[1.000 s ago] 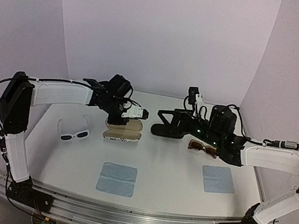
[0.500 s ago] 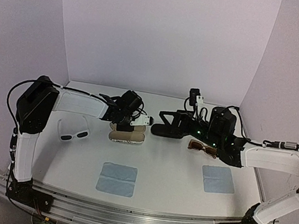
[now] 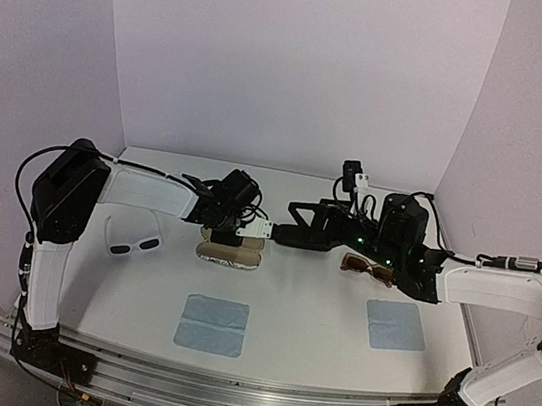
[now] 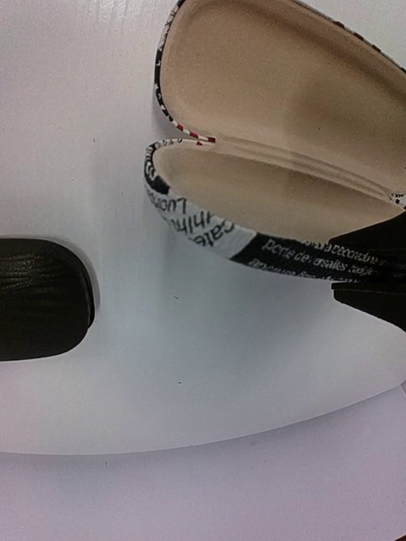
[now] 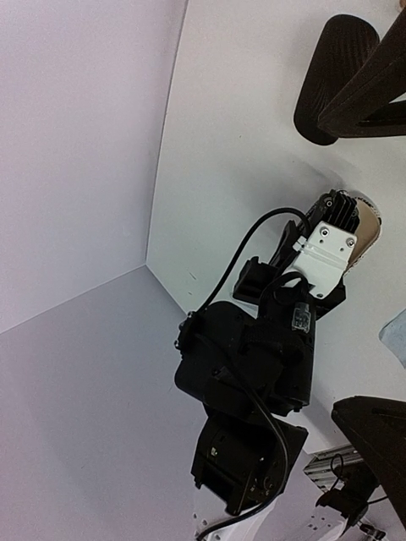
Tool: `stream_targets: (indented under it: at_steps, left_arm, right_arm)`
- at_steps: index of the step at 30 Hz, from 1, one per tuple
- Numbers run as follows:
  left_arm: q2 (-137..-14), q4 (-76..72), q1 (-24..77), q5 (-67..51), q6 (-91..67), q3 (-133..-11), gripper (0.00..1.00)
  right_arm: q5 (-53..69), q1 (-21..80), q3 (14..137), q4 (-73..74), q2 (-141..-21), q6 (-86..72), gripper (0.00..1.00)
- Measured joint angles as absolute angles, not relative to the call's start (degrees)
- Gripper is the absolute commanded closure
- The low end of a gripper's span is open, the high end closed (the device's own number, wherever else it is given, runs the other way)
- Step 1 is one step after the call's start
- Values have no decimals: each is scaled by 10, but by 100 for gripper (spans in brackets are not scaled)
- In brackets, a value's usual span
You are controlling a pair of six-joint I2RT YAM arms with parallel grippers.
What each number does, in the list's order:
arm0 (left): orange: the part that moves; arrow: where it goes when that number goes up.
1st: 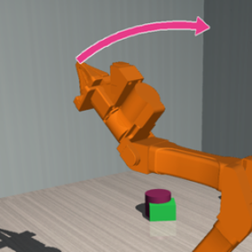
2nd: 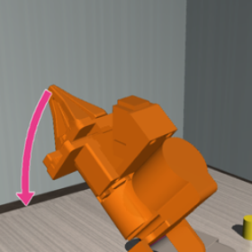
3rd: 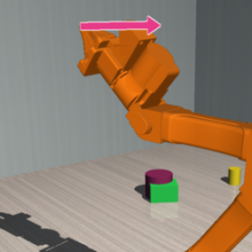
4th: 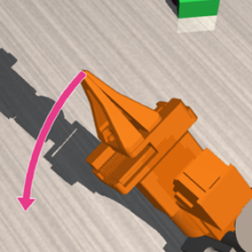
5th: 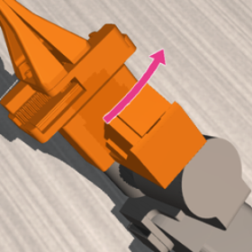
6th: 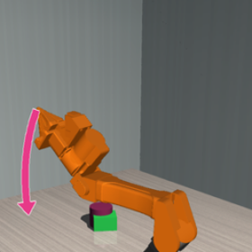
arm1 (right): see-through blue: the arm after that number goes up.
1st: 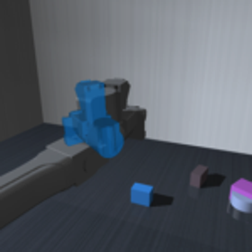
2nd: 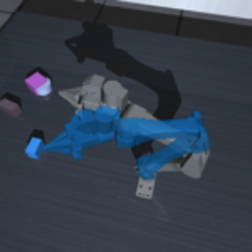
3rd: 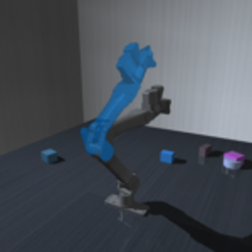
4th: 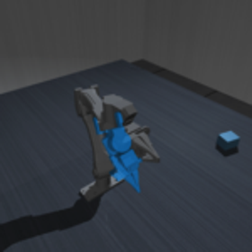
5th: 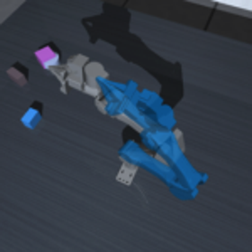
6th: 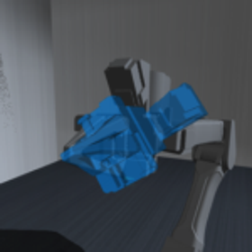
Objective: Organize the sunglasses
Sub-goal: Place the sunglasses case at the center of the board.
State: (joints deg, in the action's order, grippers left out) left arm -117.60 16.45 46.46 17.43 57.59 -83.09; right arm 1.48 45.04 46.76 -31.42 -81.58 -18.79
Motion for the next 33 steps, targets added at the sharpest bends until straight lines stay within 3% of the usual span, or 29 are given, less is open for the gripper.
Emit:
stream_targets:
  at_steps: [3, 5, 8, 15, 22, 33]
  left_arm:
    - [-1176, 164, 465, 171, 580, -831, 97]
    - [-1176, 164, 465, 171, 581, -830, 85]
    - [-1176, 169, 465, 165, 574, -830, 76]
    - [-1176, 195, 466, 155, 554, -836, 68]
    - [-1176, 246, 466, 136, 526, -878, 42]
    - [-1153, 289, 466, 102, 493, -919, 37]
  right_arm:
    - [15, 450, 468, -314, -816, -185, 2]
    - [15, 450, 468, -314, -816, -183, 2]
    - [15, 450, 468, -314, -816, -182, 2]
    - [15, 450, 468, -314, -816, -181, 2]
    - [18, 450, 468, -314, -816, -181, 2]
    - [50, 450, 472, -314, -825, -167, 2]
